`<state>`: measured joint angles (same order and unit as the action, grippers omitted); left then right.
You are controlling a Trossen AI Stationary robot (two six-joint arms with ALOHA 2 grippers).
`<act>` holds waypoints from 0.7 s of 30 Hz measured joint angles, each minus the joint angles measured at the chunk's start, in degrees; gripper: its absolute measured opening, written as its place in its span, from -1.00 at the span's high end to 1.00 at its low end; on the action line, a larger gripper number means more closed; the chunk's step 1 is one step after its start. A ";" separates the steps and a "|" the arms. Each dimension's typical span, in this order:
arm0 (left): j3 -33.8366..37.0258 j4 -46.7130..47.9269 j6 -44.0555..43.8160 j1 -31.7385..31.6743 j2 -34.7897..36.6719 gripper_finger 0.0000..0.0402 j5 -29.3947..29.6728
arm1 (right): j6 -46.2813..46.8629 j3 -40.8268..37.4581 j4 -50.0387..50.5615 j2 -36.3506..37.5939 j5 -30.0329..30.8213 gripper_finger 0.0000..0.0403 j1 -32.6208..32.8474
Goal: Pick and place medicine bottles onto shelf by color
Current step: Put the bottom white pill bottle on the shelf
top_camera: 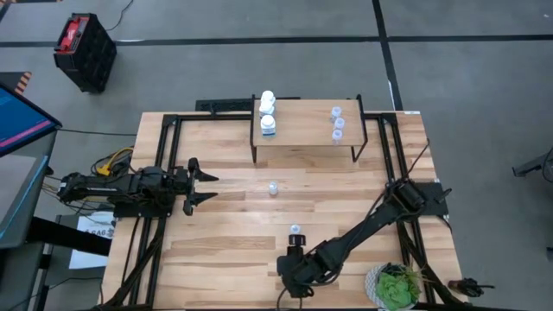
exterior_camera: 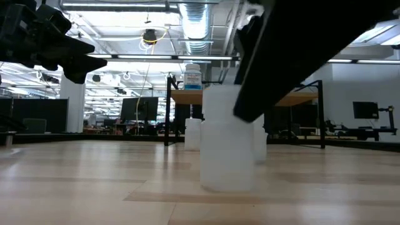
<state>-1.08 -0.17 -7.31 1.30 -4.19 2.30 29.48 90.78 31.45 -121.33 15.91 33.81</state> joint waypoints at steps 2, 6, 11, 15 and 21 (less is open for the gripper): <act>0.00 -0.02 0.01 0.00 0.04 -0.18 -0.02 | -0.01 0.00 -0.44 0.00 -0.31 -0.18 -0.34; 0.00 -0.02 0.00 0.02 0.06 -0.18 -0.02 | -0.01 0.09 -1.30 0.15 -0.90 -0.18 -0.65; 0.00 -0.01 0.00 0.01 0.07 -0.18 -0.09 | 0.01 0.09 -1.63 0.14 -0.95 -0.18 -0.92; 0.02 0.00 0.00 0.00 0.07 -0.18 -0.11 | 0.04 0.09 -2.20 0.14 -0.98 -0.17 -1.34; 0.00 0.00 0.00 0.01 0.07 -0.18 -0.13 | 0.68 0.09 -1.84 0.14 -0.99 -0.06 -2.26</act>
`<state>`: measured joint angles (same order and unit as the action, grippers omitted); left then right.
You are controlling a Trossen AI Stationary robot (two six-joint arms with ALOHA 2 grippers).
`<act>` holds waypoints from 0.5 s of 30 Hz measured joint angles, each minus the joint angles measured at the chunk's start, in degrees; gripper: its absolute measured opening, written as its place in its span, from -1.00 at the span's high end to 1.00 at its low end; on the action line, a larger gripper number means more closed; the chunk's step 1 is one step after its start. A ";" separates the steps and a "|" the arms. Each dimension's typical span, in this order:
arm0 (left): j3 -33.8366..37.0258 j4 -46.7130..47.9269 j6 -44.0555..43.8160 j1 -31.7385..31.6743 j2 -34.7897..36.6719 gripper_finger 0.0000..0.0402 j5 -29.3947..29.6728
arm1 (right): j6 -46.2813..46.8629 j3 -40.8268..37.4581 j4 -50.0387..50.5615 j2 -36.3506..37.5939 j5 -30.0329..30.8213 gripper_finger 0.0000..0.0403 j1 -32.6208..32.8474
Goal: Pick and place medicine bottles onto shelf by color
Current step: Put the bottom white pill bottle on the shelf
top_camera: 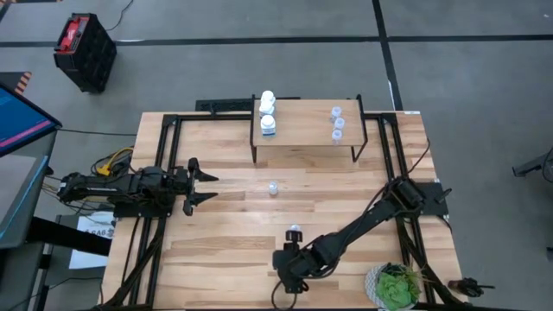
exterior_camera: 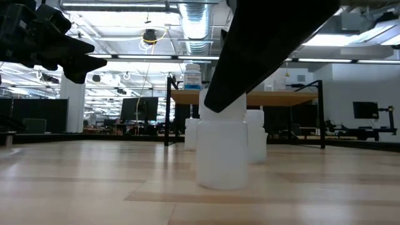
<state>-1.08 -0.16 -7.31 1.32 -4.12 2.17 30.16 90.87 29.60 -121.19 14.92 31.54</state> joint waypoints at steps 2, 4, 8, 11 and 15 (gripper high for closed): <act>0.00 0.00 0.00 0.00 0.00 -0.18 0.00 | -0.01 0.00 -0.06 0.00 -0.01 0.00 -0.25; 0.00 0.00 0.00 0.00 0.00 -0.18 0.00 | -0.03 0.00 -0.06 0.00 -0.01 0.07 -0.26; 0.01 0.00 0.00 -0.01 0.00 -0.18 0.00 | 0.68 0.01 -0.16 0.00 0.03 0.22 -0.23; 0.00 0.00 0.00 0.00 0.00 -0.18 -0.02 | 3.23 0.02 0.06 0.41 -0.02 0.31 -0.67; 0.00 0.00 0.02 -0.02 0.00 -0.18 -0.02 | 2.17 -0.02 1.48 3.87 -0.02 0.36 -1.84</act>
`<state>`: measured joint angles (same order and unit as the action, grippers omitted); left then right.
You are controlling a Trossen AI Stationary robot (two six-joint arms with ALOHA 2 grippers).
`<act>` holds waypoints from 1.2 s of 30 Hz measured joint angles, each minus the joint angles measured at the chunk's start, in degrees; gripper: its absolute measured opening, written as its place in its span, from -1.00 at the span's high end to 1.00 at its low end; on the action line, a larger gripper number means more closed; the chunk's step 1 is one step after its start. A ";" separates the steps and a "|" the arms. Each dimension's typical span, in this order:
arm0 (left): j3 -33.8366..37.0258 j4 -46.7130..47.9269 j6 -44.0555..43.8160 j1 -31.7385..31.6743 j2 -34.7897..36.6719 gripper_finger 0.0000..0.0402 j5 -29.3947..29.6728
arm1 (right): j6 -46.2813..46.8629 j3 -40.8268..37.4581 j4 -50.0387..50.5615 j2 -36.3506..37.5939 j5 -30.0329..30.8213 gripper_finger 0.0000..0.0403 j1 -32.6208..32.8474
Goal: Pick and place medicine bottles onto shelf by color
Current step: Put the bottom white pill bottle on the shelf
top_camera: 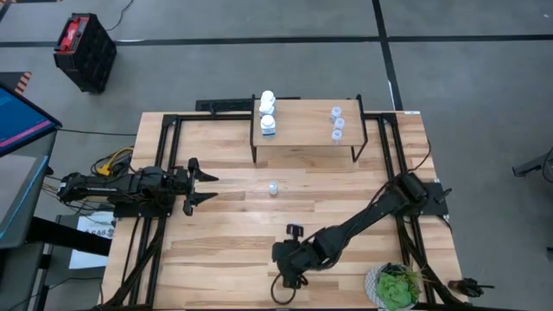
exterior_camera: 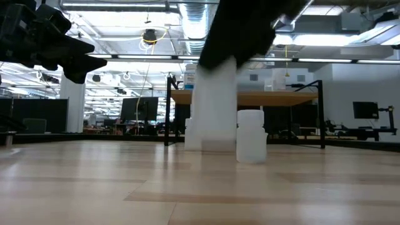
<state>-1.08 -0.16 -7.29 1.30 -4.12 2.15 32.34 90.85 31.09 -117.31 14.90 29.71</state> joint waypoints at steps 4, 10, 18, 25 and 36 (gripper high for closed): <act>0.00 0.00 0.00 0.00 0.00 -0.18 -0.02 | -3.81 0.04 4.58 7.29 0.25 0.33 -2.19; 0.00 0.00 0.00 0.00 0.00 -0.18 -0.02 | -8.90 0.04 11.05 19.93 5.11 0.33 -8.23; 0.01 0.00 -0.02 0.01 0.00 -0.18 -0.04 | -17.33 0.09 12.80 30.09 8.20 0.32 -22.07; 0.02 0.00 -0.02 0.02 0.00 -0.18 -0.04 | -26.16 0.09 13.25 31.00 7.04 0.31 -39.26; 0.01 0.00 0.00 0.00 0.00 -0.18 -0.04 | -30.92 0.00 9.77 22.32 -9.25 0.30 -60.86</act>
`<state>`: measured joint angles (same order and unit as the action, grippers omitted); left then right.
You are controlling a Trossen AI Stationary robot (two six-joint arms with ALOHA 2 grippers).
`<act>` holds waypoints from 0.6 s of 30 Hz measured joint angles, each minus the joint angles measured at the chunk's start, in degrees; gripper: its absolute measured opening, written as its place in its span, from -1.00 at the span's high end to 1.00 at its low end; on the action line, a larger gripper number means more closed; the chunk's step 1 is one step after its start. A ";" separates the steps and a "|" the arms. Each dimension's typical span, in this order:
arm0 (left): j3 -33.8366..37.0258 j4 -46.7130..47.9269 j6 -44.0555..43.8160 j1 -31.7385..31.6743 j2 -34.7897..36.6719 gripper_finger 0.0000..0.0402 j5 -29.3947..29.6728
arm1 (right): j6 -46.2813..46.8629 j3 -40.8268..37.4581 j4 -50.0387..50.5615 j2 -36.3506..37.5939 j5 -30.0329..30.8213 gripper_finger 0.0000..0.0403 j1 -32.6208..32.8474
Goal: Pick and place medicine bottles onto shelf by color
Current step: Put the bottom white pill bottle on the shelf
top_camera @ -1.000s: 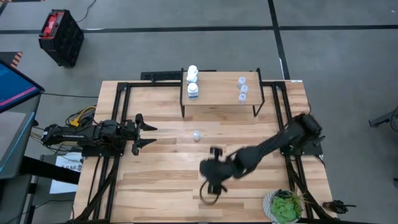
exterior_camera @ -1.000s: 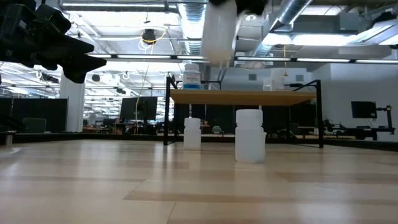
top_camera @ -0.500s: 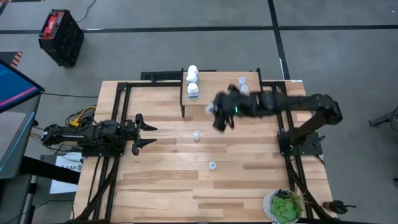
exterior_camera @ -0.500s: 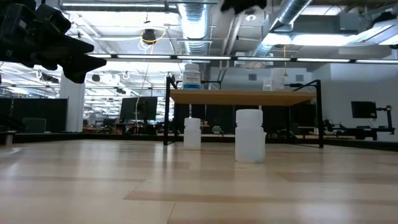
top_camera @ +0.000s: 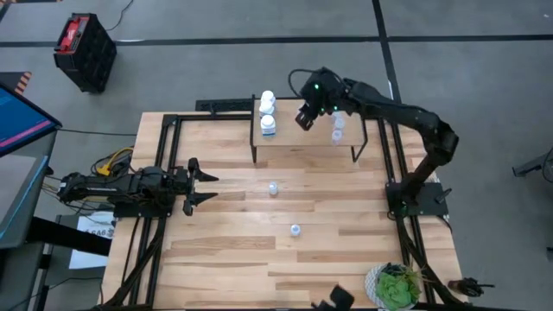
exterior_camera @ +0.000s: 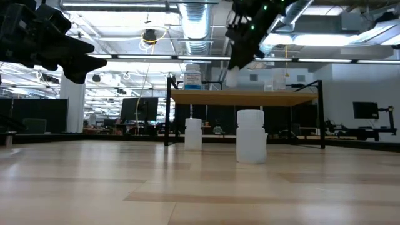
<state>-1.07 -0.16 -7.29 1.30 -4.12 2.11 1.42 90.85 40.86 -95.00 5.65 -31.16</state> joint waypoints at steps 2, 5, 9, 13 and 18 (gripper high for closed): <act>-0.01 0.00 0.00 0.00 0.02 -0.18 0.00 | -0.33 0.61 0.24 -1.20 -1.21 0.30 -1.81; 0.01 0.00 0.00 0.02 0.02 -0.18 0.00 | -0.67 1.87 1.96 -2.97 -3.82 0.31 -3.40; 0.01 0.00 -0.01 0.01 0.01 -0.18 0.00 | -2.94 2.33 2.66 -3.83 -5.90 0.30 -3.89; 0.01 0.00 0.00 0.00 0.02 -0.18 0.00 | -4.86 2.48 2.64 -3.73 -5.99 0.27 -3.69; -0.01 0.00 -0.02 0.01 0.00 -0.18 0.00 | -5.13 2.49 4.21 -3.53 -6.41 0.26 -3.74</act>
<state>-1.08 -0.16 -7.31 1.31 -4.12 2.11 -3.70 93.34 45.07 -98.53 -0.76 -34.89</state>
